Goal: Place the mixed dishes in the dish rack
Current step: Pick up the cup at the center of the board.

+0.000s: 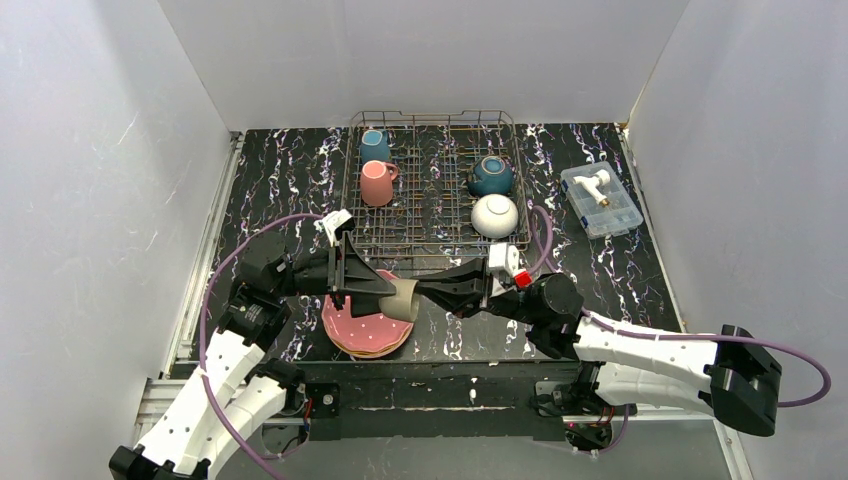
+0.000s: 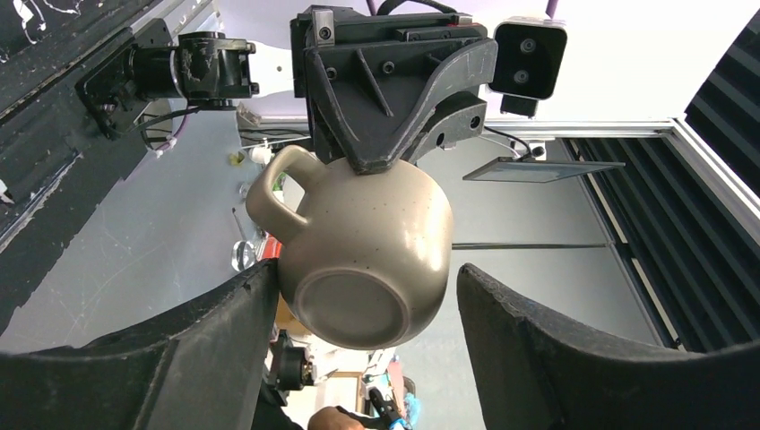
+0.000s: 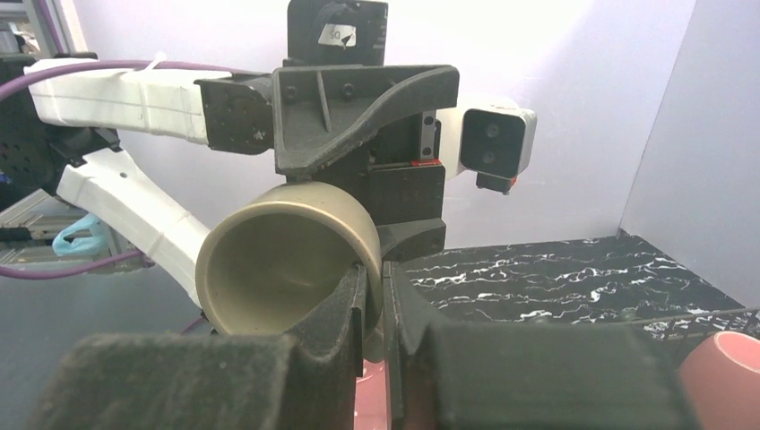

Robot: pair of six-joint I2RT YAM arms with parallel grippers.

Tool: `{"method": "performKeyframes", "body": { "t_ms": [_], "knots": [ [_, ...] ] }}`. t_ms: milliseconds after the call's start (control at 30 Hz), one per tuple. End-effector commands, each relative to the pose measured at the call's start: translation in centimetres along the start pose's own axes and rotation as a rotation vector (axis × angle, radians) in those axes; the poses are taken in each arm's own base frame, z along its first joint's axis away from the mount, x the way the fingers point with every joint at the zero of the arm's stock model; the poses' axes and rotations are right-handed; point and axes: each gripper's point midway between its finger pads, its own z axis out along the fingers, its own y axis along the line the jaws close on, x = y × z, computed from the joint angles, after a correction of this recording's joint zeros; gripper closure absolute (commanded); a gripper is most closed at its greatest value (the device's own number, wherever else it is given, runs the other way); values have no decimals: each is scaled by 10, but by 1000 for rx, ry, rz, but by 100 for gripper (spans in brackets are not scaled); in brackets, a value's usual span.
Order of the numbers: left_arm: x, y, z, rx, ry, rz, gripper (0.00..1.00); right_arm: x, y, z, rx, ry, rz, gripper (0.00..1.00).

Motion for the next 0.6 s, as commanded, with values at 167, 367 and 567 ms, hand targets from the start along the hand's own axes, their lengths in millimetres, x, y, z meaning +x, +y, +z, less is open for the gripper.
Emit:
{"method": "performKeyframes", "body": {
  "t_ms": [167, 367, 567],
  "knots": [
    [11, -29, -5, 74, 20, 111, 39, -10, -5, 0, 40, -63, -4, 99],
    [12, -30, -6, 81, 22, 126, 54, -5, -6, 2, 42, -53, 4, 99],
    [12, -28, -6, 81, 20, 133, 69, -1, -9, 0, 68, -29, 13, 98]
  ]
}}
